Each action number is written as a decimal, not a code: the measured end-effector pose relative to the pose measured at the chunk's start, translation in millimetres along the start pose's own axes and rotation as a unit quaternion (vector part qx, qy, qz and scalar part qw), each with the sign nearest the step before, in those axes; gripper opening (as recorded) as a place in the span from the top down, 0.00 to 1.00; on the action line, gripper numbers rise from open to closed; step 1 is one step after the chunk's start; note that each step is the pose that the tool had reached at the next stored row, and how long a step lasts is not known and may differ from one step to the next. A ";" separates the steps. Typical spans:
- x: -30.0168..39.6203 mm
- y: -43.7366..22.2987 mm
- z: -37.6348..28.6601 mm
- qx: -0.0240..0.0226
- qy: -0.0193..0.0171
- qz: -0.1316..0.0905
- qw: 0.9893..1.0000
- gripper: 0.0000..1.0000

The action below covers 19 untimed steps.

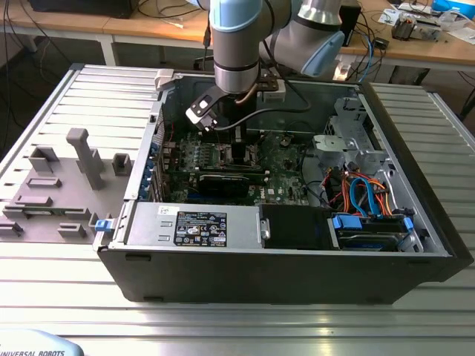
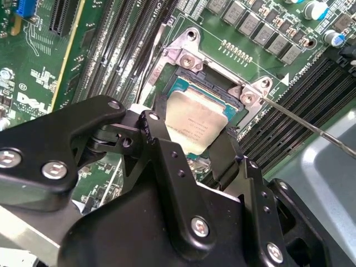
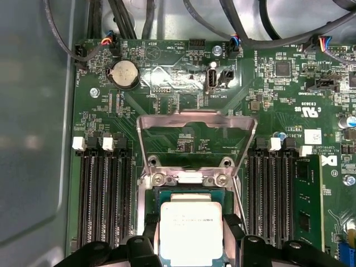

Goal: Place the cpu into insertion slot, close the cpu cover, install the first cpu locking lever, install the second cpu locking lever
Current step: 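Place the cpu into insertion slot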

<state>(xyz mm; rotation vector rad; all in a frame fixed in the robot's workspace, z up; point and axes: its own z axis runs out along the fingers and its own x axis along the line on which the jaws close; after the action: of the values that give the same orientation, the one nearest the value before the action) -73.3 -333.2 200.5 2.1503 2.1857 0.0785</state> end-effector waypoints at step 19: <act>0.3 0.4 3.4 -0.001 0.000 0.001 1.000 0.46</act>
<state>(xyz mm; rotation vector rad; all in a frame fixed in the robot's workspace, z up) -72.6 -332.9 197.1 2.1514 2.1835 0.0796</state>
